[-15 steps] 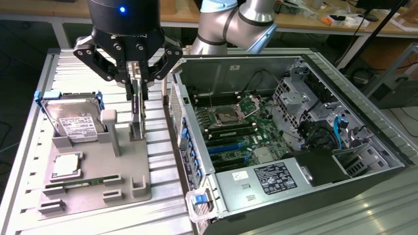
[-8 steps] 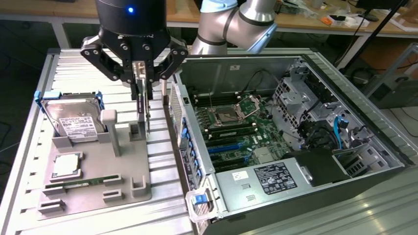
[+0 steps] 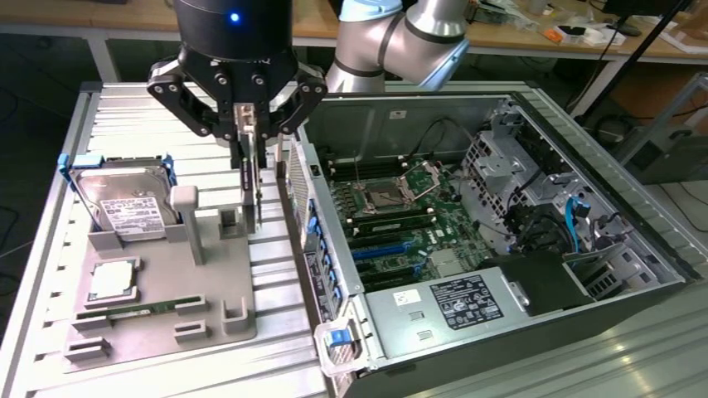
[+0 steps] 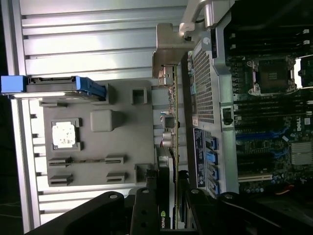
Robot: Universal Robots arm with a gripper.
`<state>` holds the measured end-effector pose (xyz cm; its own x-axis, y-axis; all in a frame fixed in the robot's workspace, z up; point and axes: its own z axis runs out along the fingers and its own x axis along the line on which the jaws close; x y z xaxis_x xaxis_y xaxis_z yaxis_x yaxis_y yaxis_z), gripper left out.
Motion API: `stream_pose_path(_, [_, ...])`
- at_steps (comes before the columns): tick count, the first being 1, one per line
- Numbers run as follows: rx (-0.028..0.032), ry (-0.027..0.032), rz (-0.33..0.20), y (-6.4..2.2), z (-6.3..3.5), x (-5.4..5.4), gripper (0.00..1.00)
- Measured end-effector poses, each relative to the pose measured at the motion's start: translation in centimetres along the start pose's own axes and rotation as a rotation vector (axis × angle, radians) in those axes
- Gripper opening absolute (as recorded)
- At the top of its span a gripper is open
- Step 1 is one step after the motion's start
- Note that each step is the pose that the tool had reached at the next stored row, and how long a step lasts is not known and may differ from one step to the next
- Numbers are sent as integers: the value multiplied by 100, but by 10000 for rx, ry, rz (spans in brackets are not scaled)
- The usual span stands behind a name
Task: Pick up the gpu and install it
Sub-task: 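Pick up the gpu and move the gpu toward the slot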
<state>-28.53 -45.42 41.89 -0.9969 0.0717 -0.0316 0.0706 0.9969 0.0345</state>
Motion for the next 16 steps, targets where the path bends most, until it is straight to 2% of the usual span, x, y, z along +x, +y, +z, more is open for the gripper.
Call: stream_pose_path(16, [1, 1, 0, 15, 7, -206, 27])
